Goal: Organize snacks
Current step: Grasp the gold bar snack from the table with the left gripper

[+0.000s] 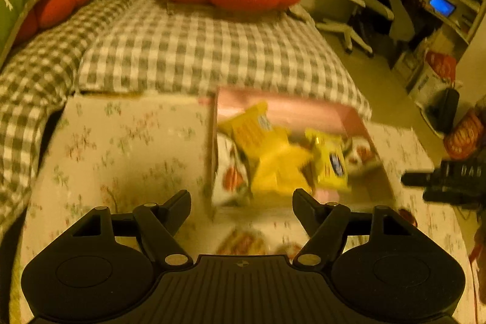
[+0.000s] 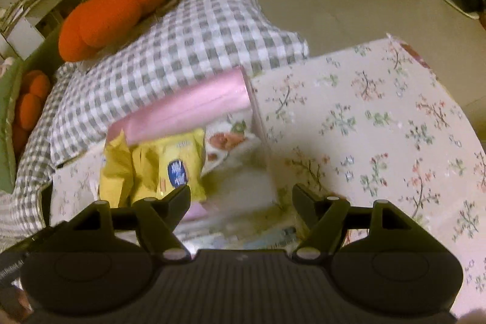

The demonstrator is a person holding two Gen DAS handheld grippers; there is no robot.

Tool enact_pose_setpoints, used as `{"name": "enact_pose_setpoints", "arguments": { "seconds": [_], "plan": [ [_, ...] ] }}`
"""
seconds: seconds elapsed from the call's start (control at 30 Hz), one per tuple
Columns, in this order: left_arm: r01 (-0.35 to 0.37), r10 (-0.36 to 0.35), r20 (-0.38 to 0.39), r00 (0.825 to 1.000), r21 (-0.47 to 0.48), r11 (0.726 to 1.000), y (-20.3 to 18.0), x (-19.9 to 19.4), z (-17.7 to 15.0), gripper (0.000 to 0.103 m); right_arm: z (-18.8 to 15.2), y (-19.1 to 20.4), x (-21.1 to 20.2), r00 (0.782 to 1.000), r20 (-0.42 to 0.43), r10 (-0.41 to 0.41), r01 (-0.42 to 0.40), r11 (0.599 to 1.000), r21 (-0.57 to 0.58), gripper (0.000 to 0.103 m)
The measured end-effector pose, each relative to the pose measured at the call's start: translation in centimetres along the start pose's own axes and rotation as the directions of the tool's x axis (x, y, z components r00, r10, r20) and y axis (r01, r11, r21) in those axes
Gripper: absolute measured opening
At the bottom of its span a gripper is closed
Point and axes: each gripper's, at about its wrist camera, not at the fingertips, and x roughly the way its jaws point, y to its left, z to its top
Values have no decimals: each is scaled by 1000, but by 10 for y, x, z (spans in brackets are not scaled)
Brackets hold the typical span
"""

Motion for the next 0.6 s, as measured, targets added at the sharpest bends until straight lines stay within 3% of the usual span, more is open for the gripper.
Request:
{"name": "enact_pose_setpoints", "arguments": {
  "seconds": [0.17, 0.23, 0.37, 0.6],
  "plan": [
    [22, -27, -102, 994, -54, 998, 11, 5, -22, 74, -8, -5, -8, 999, -33, -20, 21, 1000, 10, 71],
    [47, -49, -106, 993, -16, 999, 11, 4, -28, 75, -12, -6, -6, 998, -60, -13, 14, 1000, 9, 71],
    [21, -14, -144, 990, 46, 999, 12, 7, -42, 76, -16, -14, -4, 996, -91, -17, 19, 1000, 22, 71],
    [3, -9, -248, 969, -25, 1000, 25, 15, -62, 77, -24, -18, 0, 991, -137, -11, 14, 1000, 19, 71]
  ]
}}
